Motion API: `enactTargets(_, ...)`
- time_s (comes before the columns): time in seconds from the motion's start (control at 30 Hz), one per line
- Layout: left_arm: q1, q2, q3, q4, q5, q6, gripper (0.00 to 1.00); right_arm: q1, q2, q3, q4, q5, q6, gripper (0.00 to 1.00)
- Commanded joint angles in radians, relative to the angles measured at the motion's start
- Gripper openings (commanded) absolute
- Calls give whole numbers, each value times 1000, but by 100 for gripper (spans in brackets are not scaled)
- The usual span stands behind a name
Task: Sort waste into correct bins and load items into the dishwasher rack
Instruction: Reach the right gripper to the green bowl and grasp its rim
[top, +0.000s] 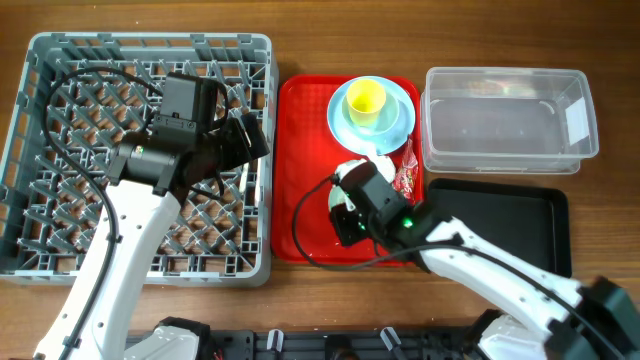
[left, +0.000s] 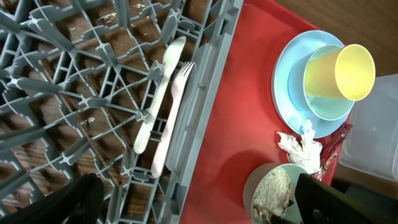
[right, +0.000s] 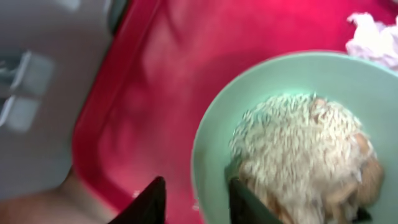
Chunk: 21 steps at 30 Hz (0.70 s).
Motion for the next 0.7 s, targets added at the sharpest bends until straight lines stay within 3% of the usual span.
enactTargets(0.0, 4, -7, 6, 2, 12, -13, 100, 4, 51, -3, 17, 37, 8, 27)
enactTargets(0.13, 4, -7, 6, 2, 12, -13, 100, 4, 52, -3, 14, 9, -41, 20)
enactTargets(0.67, 4, -7, 6, 2, 12, -13, 100, 4, 52, -3, -29, -52, -123, 26)
